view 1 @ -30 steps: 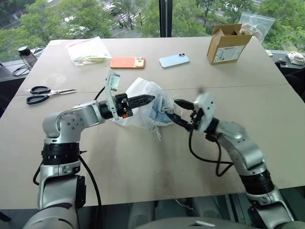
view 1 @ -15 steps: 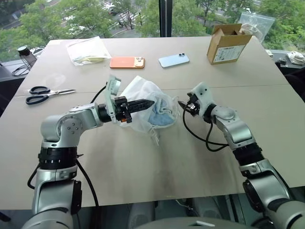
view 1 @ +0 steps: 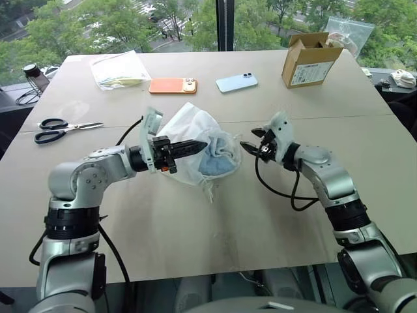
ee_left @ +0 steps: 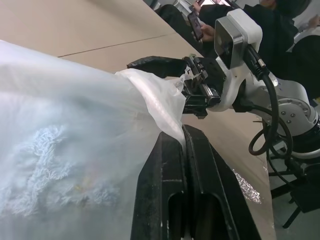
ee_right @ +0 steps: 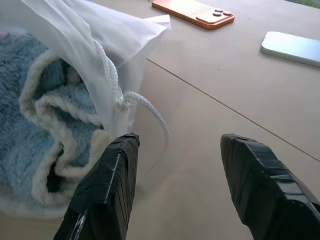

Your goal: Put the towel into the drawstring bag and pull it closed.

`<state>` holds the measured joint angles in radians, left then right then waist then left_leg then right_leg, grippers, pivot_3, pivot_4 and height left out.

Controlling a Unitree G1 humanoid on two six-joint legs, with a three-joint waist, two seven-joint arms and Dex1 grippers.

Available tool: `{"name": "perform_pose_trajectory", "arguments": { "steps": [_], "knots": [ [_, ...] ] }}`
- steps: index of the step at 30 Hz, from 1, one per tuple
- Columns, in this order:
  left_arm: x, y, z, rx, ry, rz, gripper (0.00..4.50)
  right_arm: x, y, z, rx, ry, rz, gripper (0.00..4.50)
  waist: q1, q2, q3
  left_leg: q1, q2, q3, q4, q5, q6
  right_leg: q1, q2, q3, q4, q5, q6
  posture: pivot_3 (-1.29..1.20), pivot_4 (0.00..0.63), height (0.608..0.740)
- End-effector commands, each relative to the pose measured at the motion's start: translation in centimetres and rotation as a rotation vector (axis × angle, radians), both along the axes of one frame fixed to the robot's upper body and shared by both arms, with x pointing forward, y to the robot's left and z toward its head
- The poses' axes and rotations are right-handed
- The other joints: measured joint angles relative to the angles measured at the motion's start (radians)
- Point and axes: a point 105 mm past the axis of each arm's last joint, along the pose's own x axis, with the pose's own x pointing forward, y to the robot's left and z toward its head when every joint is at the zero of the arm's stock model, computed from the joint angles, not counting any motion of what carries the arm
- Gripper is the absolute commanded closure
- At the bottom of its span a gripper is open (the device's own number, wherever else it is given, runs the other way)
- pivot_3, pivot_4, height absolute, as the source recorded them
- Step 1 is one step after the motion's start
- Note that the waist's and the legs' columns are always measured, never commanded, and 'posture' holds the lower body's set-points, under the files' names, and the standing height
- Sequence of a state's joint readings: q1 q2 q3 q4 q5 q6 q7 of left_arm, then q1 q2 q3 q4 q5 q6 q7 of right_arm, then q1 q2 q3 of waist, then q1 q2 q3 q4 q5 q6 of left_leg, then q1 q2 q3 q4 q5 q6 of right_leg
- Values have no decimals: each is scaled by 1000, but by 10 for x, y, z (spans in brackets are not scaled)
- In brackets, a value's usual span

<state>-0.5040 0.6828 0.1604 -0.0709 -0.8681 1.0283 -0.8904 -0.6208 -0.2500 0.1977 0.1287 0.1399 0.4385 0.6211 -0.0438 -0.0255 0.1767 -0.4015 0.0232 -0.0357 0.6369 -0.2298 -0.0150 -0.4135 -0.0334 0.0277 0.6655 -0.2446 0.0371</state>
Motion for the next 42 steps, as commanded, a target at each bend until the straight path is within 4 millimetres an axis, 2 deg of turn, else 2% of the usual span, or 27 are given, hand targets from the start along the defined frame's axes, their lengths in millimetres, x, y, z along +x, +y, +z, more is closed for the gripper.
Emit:
{"name": "perform_pose_trajectory", "arguments": {
  "steps": [1, 2, 3, 5, 7, 9, 12, 15, 18, 19, 22, 24, 26, 29, 33, 36, 40, 42],
  "knots": [
    [-5, 1, 14, 7, -63, -15, 4500, 13, 11, 6, 12, -52, -32, 1704, 0, 0, 0, 0, 0, 0, 0, 0, 0, 0, 0, 0, 0, 0, 0, 0, 150, 740],
    [-5, 1, 14, 13, -69, -16, 4500, 19, 11, 3, 8, -59, -54, 1704, 0, 0, 0, 0, 0, 0, 0, 0, 0, 0, 0, 0, 0, 0, 0, 0, 150, 740],
    [-5, 1, 14, 23, -77, -18, 4500, 25, 9, 1, 1, -69, -88, 2218, 1, 0, 0, 0, 0, 1, 0, 0, 0, 0, 0, 0, 0, 0, 0, 0, 150, 740],
    [-4, 4, 14, 43, -92, -17, 4500, 32, 5, 3, 3, -100, -131, 2952, 4, 0, 0, 0, 0, 0, 0, 0, 0, 0, 0, 0, 0, 0, 0, 0, 150, 740],
    [-3, 5, 14, 57, -105, -18, 4500, 33, 3, 6, 20, -117, -143, 3965, 4, 0, 0, -1, 0, 0, 0, 0, 0, 0, -1, -1, -1, 0, 0, 0, 150, 740],
    [4, 10, 17, 110, -151, -37, 4500, 25, -5, 11, 20, -138, -144, 4464, 3, 0, 0, -1, 0, 0, 0, 0, 0, 0, -1, 0, -1, 0, 0, 0, 150, 740],
    [26, 21, 28, 241, -272, -61, 4500, 1, -17, 26, 27, -168, -141, 4464, 14, 0, 0, -2, -1, -2, 0, 0, 0, 0, -1, -3, -1, 0, 0, 0, 150, 740],
    [50, 32, 35, 418, -393, -81, 4500, -34, -12, 46, 110, -130, -69, 4464, 15, 0, 0, -3, -1, -2, 0, 0, 0, 0, 0, -3, -1, 0, 0, 0, 150, 740],
    [66, 34, 49, 406, -449, -62, 4500, -54, -7, 54, 142, -95, -18, 4464, 6, 0, 0, -2, -1, -2, 0, 0, 0, 0, 0, -2, -1, 0, 0, 0, 150, 740],
    [64, 34, 47, 407, -440, -99, 4500, -58, -5, 53, 137, -86, -8, 4464, 3, 0, 0, -2, -1, -2, 0, 0, 0, 0, 0, -2, -1, 0, 0, 0, 150, 740],
    [62, 37, 36, 385, -389, -84, 3702, -57, 0, 49, 119, -69, -7, 4500, -3, 0, 0, -2, 0, -1, 0, 0, 0, 0, 0, -2, -1, 0, 0, 0, 150, 740],
    [61, 46, 31, 378, -377, -13, 2822, -54, 0, 48, 89, -79, -15, 4500, -4, 0, 0, -2, 0, -1, 0, 0, 0, -1, 0, -2, -1, 0, 0, 0, 150, 740],
    [48, 61, 21, 390, -357, 20, 1885, -53, 3, 55, 115, -84, -14, 4500, -5, 0, 0, -3, 0, -1, 0, 0, 0, -1, 0, -2, -1, 0, 0, 0, 150, 740],
    [16, 78, 3, 398, -317, 45, 1885, -52, 4, 58, 124, -87, -3, 4500, -22, 0, 0, -3, 1, 0, 0, 0, 0, -2, 0, 0, -1, 0, 0, 0, 150, 740],
    [-13, 84, -19, 390, -253, 88, 1885, -50, 4, 57, 111, -84, 7, 4500, -2, 0, 0, -5, 1, -2, 0, 0, 0, -3, -1, -3, -1, 0, 0, 0, 150, 740],
    [-23, 88, -35, 380, -222, 146, 1885, -48, 3, 55, 99, -80, 8, 4500, 12, 0, 0, -5, 1, -3, 2, 0, 0, -2, -1, -4, -1, 0, 0, 0, 150, 740],
    [-31, 83, -54, 430, -237, 141, 1885, -45, 2, 53, 93, -78, 6, 4500, 13, 0, 0, -4, 0, -3, 3, 0, 0, 0, -1, -4, -1, 0, 0, 0, 150, 740],
    [-24, 77, -62, 453, -292, 177, 1885, -44, 0, 53, 87, -78, 0, 4500, 14, 1, 0, -4, 0, -2, 3, 0, 0, 0, -1, -4, -1, 0, 0, 0, 150, 740]
  ]
}}
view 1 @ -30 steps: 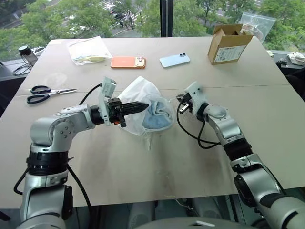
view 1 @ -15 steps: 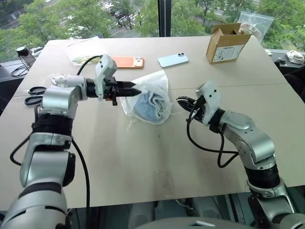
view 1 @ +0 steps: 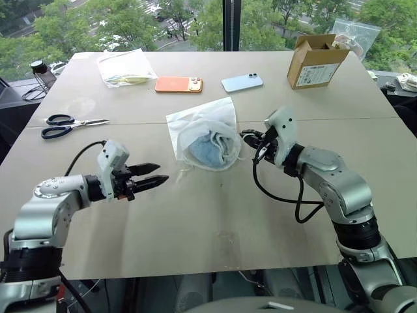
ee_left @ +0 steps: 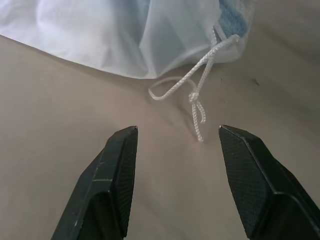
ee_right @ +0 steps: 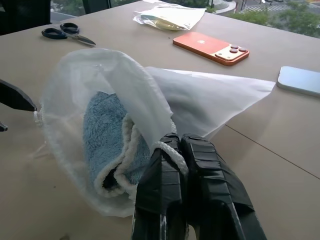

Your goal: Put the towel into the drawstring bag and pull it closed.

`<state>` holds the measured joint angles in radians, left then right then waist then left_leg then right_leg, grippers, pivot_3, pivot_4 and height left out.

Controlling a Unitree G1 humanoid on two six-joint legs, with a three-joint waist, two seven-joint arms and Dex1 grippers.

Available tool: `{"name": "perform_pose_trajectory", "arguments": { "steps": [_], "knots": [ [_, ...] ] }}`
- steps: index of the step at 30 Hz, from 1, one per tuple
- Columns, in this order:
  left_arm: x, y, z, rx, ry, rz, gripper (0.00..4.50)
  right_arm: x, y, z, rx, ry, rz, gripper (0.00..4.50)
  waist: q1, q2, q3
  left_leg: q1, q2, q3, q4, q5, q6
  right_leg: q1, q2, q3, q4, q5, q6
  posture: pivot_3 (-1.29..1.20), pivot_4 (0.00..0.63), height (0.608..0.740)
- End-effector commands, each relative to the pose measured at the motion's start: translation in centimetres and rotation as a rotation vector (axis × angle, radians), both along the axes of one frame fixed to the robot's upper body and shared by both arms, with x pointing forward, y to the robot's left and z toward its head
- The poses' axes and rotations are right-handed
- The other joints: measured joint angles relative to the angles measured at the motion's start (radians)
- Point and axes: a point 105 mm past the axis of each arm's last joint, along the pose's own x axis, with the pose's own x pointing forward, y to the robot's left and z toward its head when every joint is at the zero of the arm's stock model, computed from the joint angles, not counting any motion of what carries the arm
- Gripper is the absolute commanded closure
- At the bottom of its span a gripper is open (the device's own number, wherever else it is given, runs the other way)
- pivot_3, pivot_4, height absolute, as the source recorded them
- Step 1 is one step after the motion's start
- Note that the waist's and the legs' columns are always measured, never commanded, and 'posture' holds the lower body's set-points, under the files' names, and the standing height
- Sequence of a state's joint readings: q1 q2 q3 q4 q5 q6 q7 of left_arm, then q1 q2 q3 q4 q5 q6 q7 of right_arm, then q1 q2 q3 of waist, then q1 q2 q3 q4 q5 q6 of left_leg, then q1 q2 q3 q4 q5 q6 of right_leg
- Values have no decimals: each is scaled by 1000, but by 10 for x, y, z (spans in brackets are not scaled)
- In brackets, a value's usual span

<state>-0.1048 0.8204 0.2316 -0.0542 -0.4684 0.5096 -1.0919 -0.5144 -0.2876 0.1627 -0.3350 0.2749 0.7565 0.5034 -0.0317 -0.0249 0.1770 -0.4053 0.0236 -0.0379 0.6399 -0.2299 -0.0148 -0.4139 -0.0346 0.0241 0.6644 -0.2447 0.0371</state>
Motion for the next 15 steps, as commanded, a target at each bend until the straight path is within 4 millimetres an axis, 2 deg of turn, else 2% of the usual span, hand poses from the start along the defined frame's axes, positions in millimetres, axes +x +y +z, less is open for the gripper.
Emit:
{"name": "perform_pose_trajectory", "arguments": {
  "steps": [1, 9, 12, 13, 14, 15],
  "knots": [
    [12, -13, 2, 48, -148, 20, 1885, -1, 0, 14, 6, -62, 11, 4500, 2, 0, 0, 0, 0, 0, 0, 0, 0, 0, 0, 0, 0, 0, 0, 0, 150, 740],
    [36, -35, -10, -9, -198, 84, 1885, -2, -3, 14, -10, -68, -3, 4500, -3, -1, -1, 0, 0, 0, 1, 0, 0, 0, 0, 1, 1, 0, 0, 0, 150, 740],
    [39, -41, -14, -4, -215, 88, 2444, -2, -5, 14, -12, -70, -17, 4500, -6, -1, -1, 0, 0, 0, 1, 0, 0, 0, 0, 1, 1, 0, 0, 0, 150, 740],
    [40, -42, -14, -13, -227, 98, 3128, -2, -7, 15, -9, -71, -25, 4500, -7, -1, -1, 0, 0, 0, 1, 0, 0, 0, 0, 1, 1, 0, 0, 0, 150, 740],
    [41, -43, -14, -20, -237, 109, 3279, -2, -8, 15, -6, -72, -31, 4500, -6, -1, -1, 0, 0, 0, 1, 0, 0, 0, 0, 1, 1, 0, 0, 0, 150, 740],
    [42, -44, -11, -31, -256, 114, 3635, -2, -9, 16, -3, -74, -38, 4500, -6, -1, -1, 0, 0, 0, 1, 0, 0, 0, 0, 1, 1, 0, 0, 0, 150, 740]
  ]
}}
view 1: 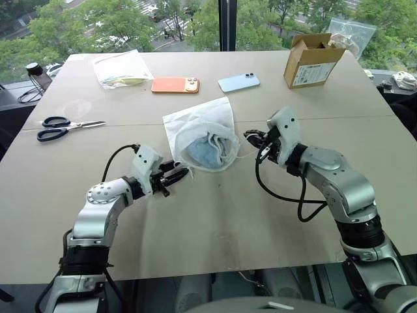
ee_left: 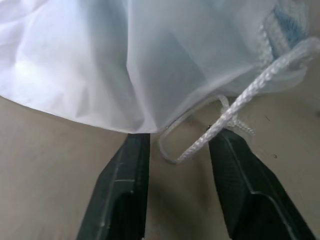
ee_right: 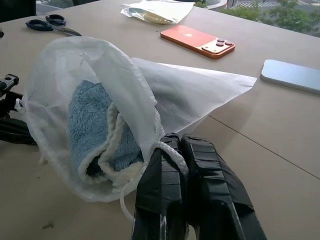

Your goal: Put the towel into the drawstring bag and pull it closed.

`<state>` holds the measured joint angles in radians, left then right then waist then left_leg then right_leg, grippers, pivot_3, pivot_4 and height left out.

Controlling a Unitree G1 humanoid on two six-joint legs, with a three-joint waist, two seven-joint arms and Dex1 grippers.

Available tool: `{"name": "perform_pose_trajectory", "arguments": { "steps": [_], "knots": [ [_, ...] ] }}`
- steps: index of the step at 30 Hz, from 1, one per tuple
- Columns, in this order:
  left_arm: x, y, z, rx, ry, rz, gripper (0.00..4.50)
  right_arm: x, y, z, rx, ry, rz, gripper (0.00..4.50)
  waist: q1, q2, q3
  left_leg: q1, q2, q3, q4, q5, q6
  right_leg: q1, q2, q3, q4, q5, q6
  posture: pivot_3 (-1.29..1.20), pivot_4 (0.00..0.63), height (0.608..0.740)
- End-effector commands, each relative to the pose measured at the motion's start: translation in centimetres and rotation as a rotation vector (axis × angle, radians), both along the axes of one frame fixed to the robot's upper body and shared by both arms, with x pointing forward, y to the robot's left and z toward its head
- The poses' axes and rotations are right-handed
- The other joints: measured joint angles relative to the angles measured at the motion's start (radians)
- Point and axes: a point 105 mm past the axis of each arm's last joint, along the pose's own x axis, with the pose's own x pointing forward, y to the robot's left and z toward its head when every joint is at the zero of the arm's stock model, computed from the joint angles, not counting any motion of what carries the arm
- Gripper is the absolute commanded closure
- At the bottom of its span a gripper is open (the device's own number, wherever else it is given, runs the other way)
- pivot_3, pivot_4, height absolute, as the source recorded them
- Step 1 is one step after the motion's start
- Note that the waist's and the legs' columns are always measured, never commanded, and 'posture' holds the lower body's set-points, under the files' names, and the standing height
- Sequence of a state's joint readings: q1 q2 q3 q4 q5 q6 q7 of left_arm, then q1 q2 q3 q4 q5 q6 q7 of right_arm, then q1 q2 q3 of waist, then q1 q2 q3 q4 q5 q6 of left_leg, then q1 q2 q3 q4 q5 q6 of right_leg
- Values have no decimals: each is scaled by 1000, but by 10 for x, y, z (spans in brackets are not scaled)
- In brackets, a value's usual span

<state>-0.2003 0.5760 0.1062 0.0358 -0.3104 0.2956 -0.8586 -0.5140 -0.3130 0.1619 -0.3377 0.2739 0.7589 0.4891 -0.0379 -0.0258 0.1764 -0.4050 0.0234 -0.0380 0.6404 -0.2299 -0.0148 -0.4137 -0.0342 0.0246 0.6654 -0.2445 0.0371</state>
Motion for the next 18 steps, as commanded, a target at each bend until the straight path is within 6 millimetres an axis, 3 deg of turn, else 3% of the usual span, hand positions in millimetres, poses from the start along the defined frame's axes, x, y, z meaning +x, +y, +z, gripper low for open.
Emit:
{"name": "perform_pose_trajectory", "arguments": {
  "steps": [1, 2, 5, 9, 14, 18],
  "knots": [
    [5, -2, 13, -21, -95, 23, 4084, -3, -4, 17, 21, -69, -15, 4500, 1, 0, 0, 0, 0, 0, 0, 0, 0, 0, 0, 0, 0, 0, 0, 0, 150, 740],
    [6, -1, 18, -38, -122, 41, 4425, -3, -5, 18, 26, -71, -21, 4500, 1, 0, 0, 0, 0, 0, 0, 0, 0, 0, 0, 0, 0, 0, 0, 0, 150, 740],
    [15, 15, 46, -102, -264, 156, 4425, 0, -10, 22, 46, -80, -45, 4500, 2, 0, 0, 0, 0, 0, 0, 0, 0, 0, 0, 0, 0, 0, 0, 0, 150, 740],
    [19, 39, 66, -69, -381, 270, 4425, 6, -19, 34, 86, -110, -82, 4500, 1, 0, 0, 0, 0, -1, 0, 0, 0, 0, 0, -1, 0, 0, 0, 0, 150, 740],
    [38, 84, 102, -75, -514, 540, 4425, 17, -34, 44, 99, -149, -143, 4500, 3, 0, 0, 0, 0, -1, 1, 0, 0, 0, 0, -1, 0, 0, 0, 0, 150, 740],
    [46, 92, 126, -24, -610, 599, 4425, 27, -47, 56, 81, -210, -209, 4500, 4, 0, 0, -1, -1, -2, 2, 0, 0, 0, 0, -2, 1, 0, 0, 0, 150, 740]
  ]
}}
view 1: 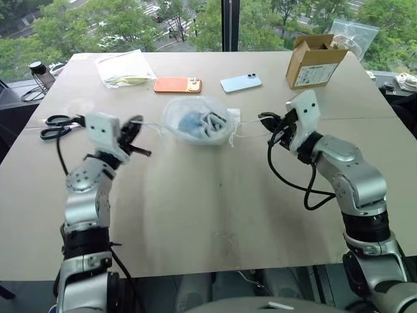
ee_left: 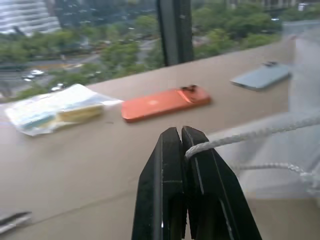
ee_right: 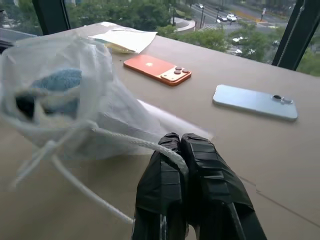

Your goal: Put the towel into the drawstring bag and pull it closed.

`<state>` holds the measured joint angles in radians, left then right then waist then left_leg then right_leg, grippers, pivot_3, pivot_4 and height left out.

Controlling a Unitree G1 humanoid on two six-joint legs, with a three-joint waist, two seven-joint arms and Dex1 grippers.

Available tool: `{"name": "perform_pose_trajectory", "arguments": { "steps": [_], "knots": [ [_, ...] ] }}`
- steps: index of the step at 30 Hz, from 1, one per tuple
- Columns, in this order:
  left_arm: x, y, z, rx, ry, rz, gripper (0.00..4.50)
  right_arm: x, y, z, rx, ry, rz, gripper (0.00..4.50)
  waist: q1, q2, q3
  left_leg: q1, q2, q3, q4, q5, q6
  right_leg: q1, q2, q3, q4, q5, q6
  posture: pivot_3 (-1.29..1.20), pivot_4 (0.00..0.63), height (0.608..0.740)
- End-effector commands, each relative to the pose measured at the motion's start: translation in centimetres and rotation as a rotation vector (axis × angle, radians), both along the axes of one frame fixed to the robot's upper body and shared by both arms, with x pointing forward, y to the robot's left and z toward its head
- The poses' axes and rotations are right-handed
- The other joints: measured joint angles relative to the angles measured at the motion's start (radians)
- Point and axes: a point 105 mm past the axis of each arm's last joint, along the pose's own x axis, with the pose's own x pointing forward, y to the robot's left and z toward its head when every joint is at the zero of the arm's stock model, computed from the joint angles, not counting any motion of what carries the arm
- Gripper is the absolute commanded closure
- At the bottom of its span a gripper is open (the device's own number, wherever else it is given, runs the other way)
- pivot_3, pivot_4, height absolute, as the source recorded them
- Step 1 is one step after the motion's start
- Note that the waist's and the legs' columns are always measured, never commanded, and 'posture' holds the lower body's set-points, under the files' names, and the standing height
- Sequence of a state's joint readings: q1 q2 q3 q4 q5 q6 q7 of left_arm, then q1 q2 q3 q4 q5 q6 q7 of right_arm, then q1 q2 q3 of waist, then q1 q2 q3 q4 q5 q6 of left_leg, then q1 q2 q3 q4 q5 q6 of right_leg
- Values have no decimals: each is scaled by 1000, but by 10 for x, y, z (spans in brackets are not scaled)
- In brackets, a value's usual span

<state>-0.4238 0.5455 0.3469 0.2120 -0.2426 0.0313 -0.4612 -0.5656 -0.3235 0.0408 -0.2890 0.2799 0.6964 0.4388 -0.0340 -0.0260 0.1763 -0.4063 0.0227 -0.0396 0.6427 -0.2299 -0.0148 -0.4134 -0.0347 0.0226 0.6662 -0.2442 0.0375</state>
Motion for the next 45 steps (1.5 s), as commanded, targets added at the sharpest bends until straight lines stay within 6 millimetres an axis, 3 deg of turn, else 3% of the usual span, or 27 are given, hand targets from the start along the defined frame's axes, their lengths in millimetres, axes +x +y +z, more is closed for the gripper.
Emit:
{"name": "perform_pose_trajectory", "arguments": {
  "steps": [1, 3, 5, 7, 10, 14, 16, 17, 19, 20, 22, 24, 27, 30, 32, 35, 38, 41, 43, 45],
  "knots": [
    [2, 7, 31, 64, -108, 64, 4425, 9, -19, 31, -4, -132, -97, 4500, 0, 0, 0, 0, 0, 0, 0, 0, 0, 0, 0, 0, 0, 0, 0, 0, 150, 740],
    [8, 15, 76, 66, -219, 118, 4425, 14, -32, 70, 4, -255, -156, 4500, 2, 0, 1, -2, 0, 0, 1, 0, 0, -1, 0, -1, 0, 0, 1, 0, 150, 740],
    [12, 16, 134, 82, -358, 146, 4425, 11, -40, 116, 3, -392, -170, 4500, 5, -2, 6, -10, 0, -4, 7, 0, 0, -7, 0, -4, 3, 1, 1, 0, 150, 740],
    [14, 11, 174, 112, -439, 137, 4425, 8, -48, 146, -47, -497, -206, 4500, 6, -3, 6, -14, -1, -5, 10, 0, 0, -11, 0, -5, 7, 1, 1, 0, 150, 740],
    [13, 3, 210, 147, -518, 115, 4425, -1, -49, 172, -74, -588, -203, 4500, 10, -3, 5, -11, -2, -4, 6, 0, 0, -8, -1, -4, 2, 1, 1, 0, 150, 740],
    [25, 6, 191, 180, -448, 106, 4425, -3, -52, 160, -123, -588, -217, 4500, -1, 4, 1, -8, -1, 2, 3, 0, 0, -5, -2, -1, -2, 1, 1, 0, 150, 740],
    [28, 15, 176, 190, -408, 124, 4425, 3, -74, 151, -85, -536, -310, 4500, -7, 4, 2, -9, -1, 2, 2, 0, 0, -7, -2, -2, -1, 1, 1, 0, 150, 740],
    [31, 27, 165, 174, -369, 162, 4425, 7, -92, 146, -97, -521, -393, 4500, -7, 4, 2, -9, -1, 3, 3, 0, 0, -7, -2, -1, 0, 1, 1, 0, 150, 740],
    [31, 71, 137, 75, -259, 312, 4425, 15, -149, 138, -103, -489, -660, 4500, -6, 3, 3, -11, -1, 3, 4, 0, 0, -9, -2, -1, 2, 1, 1, 0, 150, 740],
    [28, 93, 122, 43, -201, 393, 4425, 14, -182, 133, -106, -470, -806, 4500, -5, 3, 3, -11, -1, 3, 5, 0, 0, -9, -2, -1, 3, 1, 1, 0, 150, 740],
    [20, 121, 105, 0, -138, 495, 4425, 4, -228, 127, -101, -445, -985, 4500, -4, 3, 3, -11, -1, 3, 5, 0, 0, -9, -2, -1, 3, 1, 1, 0, 150, 740],
    [14, 133, 100, -19, -120, 534, 4425, -6, -248, 130, -128, -467, -1061, 4500, -3, 3, 3, -11, -1, 3, 4, 0, 0, -9, -2, -1, 2, 1, 1, 0, 150, 740],
    [11, 141, 99, -43, -114, 560, 4425, -13, -258, 137, -127, -495, -1095, 4500, -3, 3, 3, -11, -1, 3, 5, 0, 0, -9, -2, -1, 4, 1, 1, 0, 150, 740],
    [14, 137, 107, -43, -133, 546, 4425, -9, -257, 142, -142, -511, -1078, 4500, -4, 3, 3, -10, -1, 4, 6, 0, 0, -9, -2, -1, 4, 1, 1, 0, 150, 740],
    [17, 128, 123, -50, -188, 512, 4425, -6, -250, 153, -148, -551, -1032, 4500, -4, 3, 3, -10, -1, 4, 6, 0, 0, -9, -2, -1, 5, 1, 1, 0, 150, 740],
    [25, 96, 143, -36, -274, 335, 4425, 2, -216, 157, -112, -555, -795, 4500, -4, 3, 3, -10, -1, 4, 7, 0, 0, -9, -2, -1, 5, 1, 1, 0, 150, 740],
    [43, 36, 112, -88, -165, -47, 4425, -2, -152, 120, -105, -409, -379, 4500, -5, 3, 3, -10, -1, 4, 5, 0, 0, -9, -2, 0, 4, 1, 1, 0, 150, 740],
    [28, -38, 46, -118, 68, -416, 4425, -35, -84, 47, -164, -179, 18, 4500, -5, 9, -1, -8, 1, 5, 5, 0, 0, -3, -2, -2, 1, 1, 1, 0, 150, 740],
    [14, -66, 10, -123, 189, -494, 4425, -50, -56, 18, -110, -64, 134, 4500, -8, 8, 0, -9, 3, 4, 6, 0, 1, -2, -2, -2, -2, 0, 2, 0, 150, 740],
    [0, -82, -18, -139, 294, -540, 4425, -55, -43, -14, -164, 13, 159, 4500, -11, 5, 3, -10, 2, 5, 7, -1, 1, -5, -2, 0, 1, 1, 2, 0, 150, 740]
  ]
}}
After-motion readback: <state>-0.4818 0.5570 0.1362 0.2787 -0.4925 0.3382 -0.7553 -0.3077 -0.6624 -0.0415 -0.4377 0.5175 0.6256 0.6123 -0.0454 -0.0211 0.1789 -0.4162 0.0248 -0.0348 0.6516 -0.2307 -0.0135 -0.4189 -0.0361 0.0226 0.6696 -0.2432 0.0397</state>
